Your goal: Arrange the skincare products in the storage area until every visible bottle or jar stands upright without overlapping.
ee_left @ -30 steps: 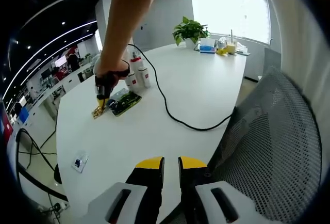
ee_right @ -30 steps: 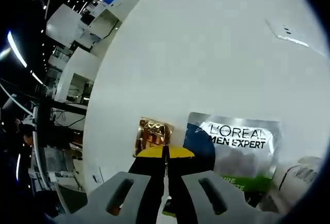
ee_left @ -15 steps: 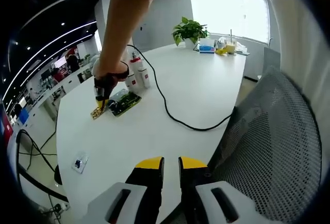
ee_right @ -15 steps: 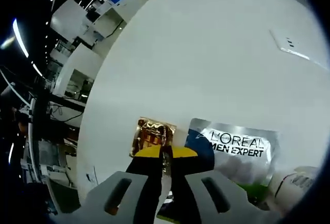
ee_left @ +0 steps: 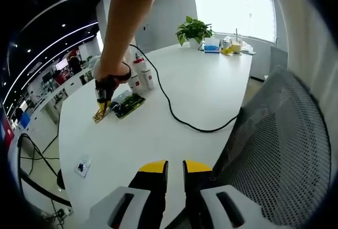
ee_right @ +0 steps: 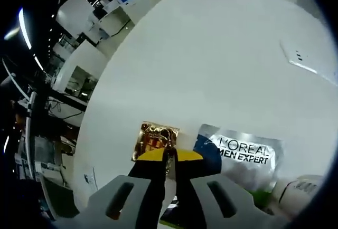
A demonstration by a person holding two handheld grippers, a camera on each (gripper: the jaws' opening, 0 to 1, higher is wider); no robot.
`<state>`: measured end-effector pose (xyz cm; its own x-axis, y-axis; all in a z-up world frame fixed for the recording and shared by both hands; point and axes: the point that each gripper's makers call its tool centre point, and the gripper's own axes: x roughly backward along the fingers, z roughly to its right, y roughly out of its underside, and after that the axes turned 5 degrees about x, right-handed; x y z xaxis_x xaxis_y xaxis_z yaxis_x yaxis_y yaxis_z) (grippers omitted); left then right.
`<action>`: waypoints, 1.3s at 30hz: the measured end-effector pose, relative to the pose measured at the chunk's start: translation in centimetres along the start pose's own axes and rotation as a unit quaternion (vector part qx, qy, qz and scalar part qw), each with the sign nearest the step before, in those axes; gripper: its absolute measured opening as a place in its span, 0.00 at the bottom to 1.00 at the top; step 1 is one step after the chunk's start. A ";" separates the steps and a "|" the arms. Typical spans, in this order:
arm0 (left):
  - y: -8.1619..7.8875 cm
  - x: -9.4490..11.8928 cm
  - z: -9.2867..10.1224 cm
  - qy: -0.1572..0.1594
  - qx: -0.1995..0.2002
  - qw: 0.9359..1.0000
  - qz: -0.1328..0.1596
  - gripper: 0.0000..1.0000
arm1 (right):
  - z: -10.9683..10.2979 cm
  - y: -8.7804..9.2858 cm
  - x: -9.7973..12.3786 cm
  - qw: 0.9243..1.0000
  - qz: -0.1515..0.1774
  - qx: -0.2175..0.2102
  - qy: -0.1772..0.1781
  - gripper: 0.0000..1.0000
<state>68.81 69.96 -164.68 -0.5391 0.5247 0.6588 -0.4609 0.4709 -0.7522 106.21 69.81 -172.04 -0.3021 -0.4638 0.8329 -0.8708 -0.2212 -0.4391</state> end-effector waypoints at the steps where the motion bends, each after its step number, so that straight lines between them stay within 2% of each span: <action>1: 0.0 0.0 0.0 0.000 0.000 1.000 0.000 0.11 | 0.0 -0.1 0.0 1.000 0.001 0.000 0.000 0.05; 5: 0.0 0.0 0.0 -0.001 -0.001 1.000 0.000 0.11 | 0.1 -0.4 0.1 1.000 0.003 0.012 0.003 0.05; 7: 0.1 0.0 0.0 -0.001 -0.001 1.000 -0.002 0.11 | 0.1 -1.1 0.1 1.000 0.017 0.024 0.011 0.09; 9: 0.0 0.0 0.0 -0.001 -0.002 1.000 -0.001 0.11 | -0.4 -0.8 0.0 0.999 0.007 0.031 0.003 0.10; 12: 0.1 0.0 0.0 -0.001 -0.002 1.000 -0.003 0.11 | -0.9 -1.5 -0.1 0.995 0.020 0.097 0.010 0.13; 16: 0.1 0.0 0.0 -0.001 -0.002 1.000 -0.003 0.11 | -2.0 -1.6 -0.7 0.987 0.008 0.157 0.014 0.30; 18: 0.1 0.0 0.0 0.000 -0.003 1.000 -0.002 0.11 | -2.9 -2.1 -0.9 0.977 0.016 0.211 0.004 0.32; 20: 0.2 0.0 0.0 -0.001 -0.004 1.000 -0.004 0.11 | -4.0 -1.5 -0.9 0.949 -0.016 0.316 -0.002 0.32; 21: 0.2 0.0 0.0 0.000 -0.003 1.000 -0.005 0.11 | -3.9 -1.9 -1.3 0.944 -0.020 0.329 -0.006 0.35; 22: 0.2 0.0 0.0 0.000 -0.002 1.000 -0.004 0.11 | -3.9 -1.7 -1.6 0.929 -0.050 0.367 -0.011 0.38; 23: 0.2 0.0 0.0 0.000 -0.002 1.000 -0.004 0.11 | -3.8 -1.5 -1.7 0.923 -0.057 0.379 -0.011 0.41; 24: 0.2 0.0 0.0 0.000 -0.002 1.000 -0.005 0.11 | -4.2 -1.1 -1.8 0.908 -0.072 0.412 -0.025 0.45; 25: 0.2 -0.1 0.0 0.000 -0.003 1.000 -0.006 0.11 | -4.4 -0.7 -1.7 0.903 -0.082 0.422 -0.027 0.47; 26: 0.2 -0.1 0.0 0.001 -0.003 1.000 -0.005 0.11 | -4.6 -0.5 -1.5 0.886 -0.092 0.454 -0.031 0.47; 28: 0.2 -0.1 0.0 0.000 -0.003 1.000 -0.005 0.11 | -4.2 -0.9 -1.9 0.866 -0.103 0.488 -0.035 0.48; 30: 0.2 -0.1 0.0 0.001 -0.002 1.000 -0.006 0.11 | -3.9 -0.7 -1.8 0.856 -0.126 0.499 -0.043 0.51; 31: 0.3 -0.1 0.0 0.001 -0.002 1.000 -0.006 0.11 | -3.9 -0.7 -1.9 0.845 -0.131 0.516 -0.047 0.52; 33: 0.3 -0.1 -0.1 0.001 -0.002 1.000 -0.007 0.11 | -3.4 -0.6 -1.8 0.829 -0.150 0.537 -0.047 0.50; 34: 0.3 -0.1 0.0 0.001 -0.002 1.000 -0.008 0.11 | -3.3 -0.5 -1.8 0.826 -0.160 0.538 -0.049 0.49; 36: 0.4 -0.1 -0.1 0.001 -0.002 1.000 -0.009 0.11 | -3.6 -0.2 -1.7 0.826 -0.161 0.538 -0.055 0.50; 38: 0.4 -0.1 -0.1 0.000 -0.001 1.000 -0.009 0.11 | -3.4 0.2 -1.9 0.825 -0.178 0.534 -0.060 0.51; 39: 0.4 -0.1 -0.1 0.000 -0.001 1.000 -0.010 0.11 | -3.1 0.2 -2.1 0.820 -0.189 0.538 -0.058 0.51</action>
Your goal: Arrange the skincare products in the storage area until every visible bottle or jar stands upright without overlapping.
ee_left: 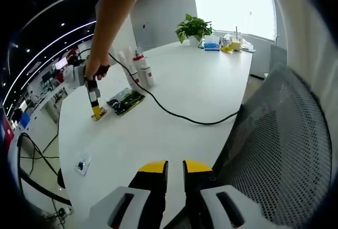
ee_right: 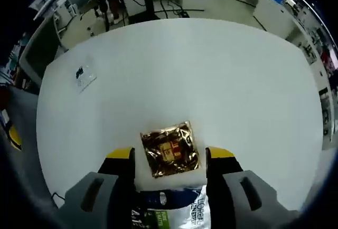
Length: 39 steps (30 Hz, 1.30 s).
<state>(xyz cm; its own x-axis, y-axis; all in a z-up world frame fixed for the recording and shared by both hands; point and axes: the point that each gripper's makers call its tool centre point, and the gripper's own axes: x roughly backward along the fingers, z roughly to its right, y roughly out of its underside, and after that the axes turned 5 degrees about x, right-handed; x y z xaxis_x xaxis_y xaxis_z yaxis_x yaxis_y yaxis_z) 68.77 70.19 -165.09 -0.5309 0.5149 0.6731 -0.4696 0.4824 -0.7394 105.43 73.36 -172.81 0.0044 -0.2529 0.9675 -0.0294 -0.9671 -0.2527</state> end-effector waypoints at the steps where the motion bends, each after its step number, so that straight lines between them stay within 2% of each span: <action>1: 0.0 0.0 0.0 0.000 0.000 1.000 0.000 0.11 | -0.1 0.3 -0.1 1.000 -0.010 0.004 -0.006 0.50; 5: 0.1 0.0 -0.1 -0.003 0.002 1.000 -0.001 0.11 | -0.8 0.5 -0.1 0.999 -0.019 0.025 -0.004 0.48; 7: 0.1 0.0 -0.2 -0.004 0.003 1.000 -0.002 0.11 | -0.4 0.4 -0.1 0.999 -0.022 0.030 -0.004 0.45; 19: 0.2 0.0 -0.1 -0.003 0.001 1.000 -0.004 0.11 | -0.1 0.7 -0.1 1.000 -0.010 -0.002 0.014 0.37; 23: 0.2 0.0 -0.1 -0.003 0.000 1.000 -0.004 0.11 | 0.0 0.8 -0.1 1.000 -0.012 -0.015 0.016 0.37; 33: 0.2 0.0 -0.2 -0.006 0.000 1.000 -0.004 0.11 | 0.3 1.9 0.1 0.999 -0.032 -0.015 0.014 0.37; 39: 0.2 0.0 -0.2 -0.006 0.000 1.000 -0.004 0.11 | 0.5 2.1 0.0 0.999 -0.030 -0.020 0.015 0.38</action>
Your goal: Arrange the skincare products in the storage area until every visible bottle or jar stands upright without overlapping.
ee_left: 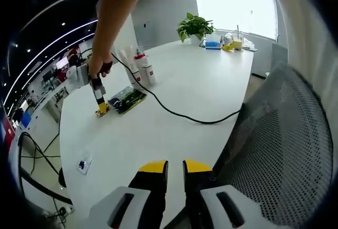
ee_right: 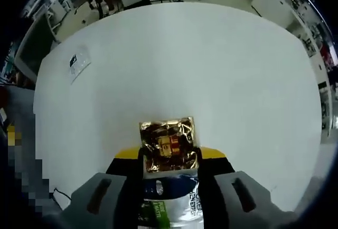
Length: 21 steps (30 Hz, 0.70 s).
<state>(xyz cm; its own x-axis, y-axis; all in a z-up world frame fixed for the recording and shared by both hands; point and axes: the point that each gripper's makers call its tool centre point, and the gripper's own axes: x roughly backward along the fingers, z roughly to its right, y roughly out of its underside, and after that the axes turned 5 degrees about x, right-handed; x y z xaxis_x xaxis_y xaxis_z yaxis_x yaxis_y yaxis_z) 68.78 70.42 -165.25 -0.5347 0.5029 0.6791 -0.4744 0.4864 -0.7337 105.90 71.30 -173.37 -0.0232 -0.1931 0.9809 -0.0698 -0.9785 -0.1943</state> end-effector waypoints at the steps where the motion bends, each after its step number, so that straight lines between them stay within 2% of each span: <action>1: 0.0 0.0 0.0 0.000 0.000 1.000 0.000 0.11 | 0.0 0.0 0.0 1.000 -0.001 -0.001 0.001 0.40; 5: 0.0 0.0 0.0 0.000 0.000 1.000 0.000 0.11 | -0.1 -0.2 0.5 1.000 0.008 -0.004 0.003 0.47; 12: 0.0 0.0 0.0 0.000 -0.001 1.000 0.001 0.11 | -0.4 -2.8 1.6 0.999 0.045 0.013 0.002 0.55; 17: 0.1 0.0 0.0 0.000 -0.001 1.000 -0.002 0.11 | -2.9 -6.3 2.1 0.994 0.083 0.063 -0.017 0.59; 21: 0.0 0.0 0.0 -0.003 -0.001 1.000 -0.001 0.11 | -5.1 -8.2 2.3 0.991 0.086 0.098 -0.024 0.60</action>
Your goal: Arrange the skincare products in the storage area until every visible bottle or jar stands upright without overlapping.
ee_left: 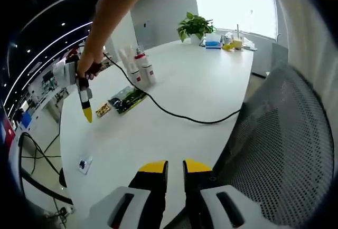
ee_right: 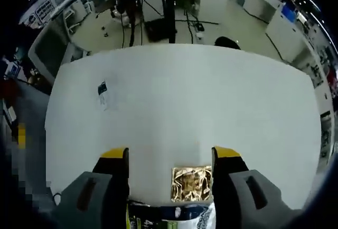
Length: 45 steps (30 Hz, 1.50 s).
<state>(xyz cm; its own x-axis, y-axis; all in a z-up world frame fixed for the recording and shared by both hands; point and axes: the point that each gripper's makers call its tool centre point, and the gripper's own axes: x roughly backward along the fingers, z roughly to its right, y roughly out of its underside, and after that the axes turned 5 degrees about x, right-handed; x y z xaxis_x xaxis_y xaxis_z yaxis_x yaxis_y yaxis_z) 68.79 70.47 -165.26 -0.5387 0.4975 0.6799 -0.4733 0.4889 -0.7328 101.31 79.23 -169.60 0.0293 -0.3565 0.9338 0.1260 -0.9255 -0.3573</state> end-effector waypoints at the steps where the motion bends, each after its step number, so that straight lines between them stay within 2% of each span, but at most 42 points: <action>1: 0.0 0.0 0.0 -0.001 0.000 1.000 0.000 0.11 | -0.7 -0.6 -0.2 1.000 0.000 0.008 -0.005 0.60; 4: 0.0 0.0 -0.1 -0.004 -0.001 1.000 0.000 0.11 | -2.5 -2.2 -0.6 0.999 0.007 0.032 -0.015 0.61; 5: 0.0 0.1 -0.2 -0.006 -0.001 1.000 0.000 0.11 | -3.9 -3.0 -0.9 0.999 0.007 0.045 -0.022 0.61; 6: 0.0 0.1 -0.3 -0.008 -0.001 1.000 0.000 0.11 | -3.3 -3.3 -1.2 0.998 0.003 0.058 -0.026 0.61; 8: 0.0 0.1 -0.4 -0.011 -0.001 1.000 0.001 0.11 | -3.7 -4.3 -1.7 0.996 -0.001 0.082 -0.035 0.61; 12: -0.1 0.2 -0.6 -0.016 -0.001 1.000 0.003 0.11 | -5.2 -5.5 -2.7 0.993 -0.006 0.108 -0.050 0.62; 17: -0.2 0.3 -0.9 -0.025 0.000 1.000 0.006 0.11 | -6.1 -6.4 -3.6 0.990 -0.012 0.124 -0.060 0.62; 26: -0.2 0.3 -1.0 -0.029 -0.002 1.000 0.008 0.11 | -8.7 -6.9 -5.6 0.982 -0.033 0.169 -0.075 0.59; 35: -0.2 0.4 -1.1 -0.030 -0.003 1.000 0.008 0.11 | -9.1 -7.1 -7.7 0.976 -0.051 0.200 -0.073 0.51; 36: -0.2 0.4 -1.1 -0.031 -0.003 0.999 0.008 0.11 | -9.6 -7.5 -7.2 0.975 -0.052 0.202 -0.075 0.51; 38: -0.2 0.4 -1.2 -0.033 -0.002 0.999 0.008 0.11 | -9.1 -7.7 -7.2 0.972 -0.054 0.216 -0.067 0.49; 41: -0.2 0.4 -1.2 -0.033 -0.002 0.999 0.008 0.11 | -9.4 -7.7 -7.2 0.973 -0.053 0.211 -0.071 0.49; 45: -0.1 0.4 -1.2 -0.033 -0.002 0.999 0.007 0.11 | -9.6 -7.9 -7.4 0.970 -0.051 0.225 -0.073 0.46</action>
<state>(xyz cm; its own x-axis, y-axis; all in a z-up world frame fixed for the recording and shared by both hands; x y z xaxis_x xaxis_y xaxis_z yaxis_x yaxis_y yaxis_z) 69.51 71.48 -164.88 -0.5893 0.4564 0.6666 -0.4634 0.4849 -0.7417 90.56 87.90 -173.87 0.1298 -0.2144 0.9681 0.5550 -0.7933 -0.2501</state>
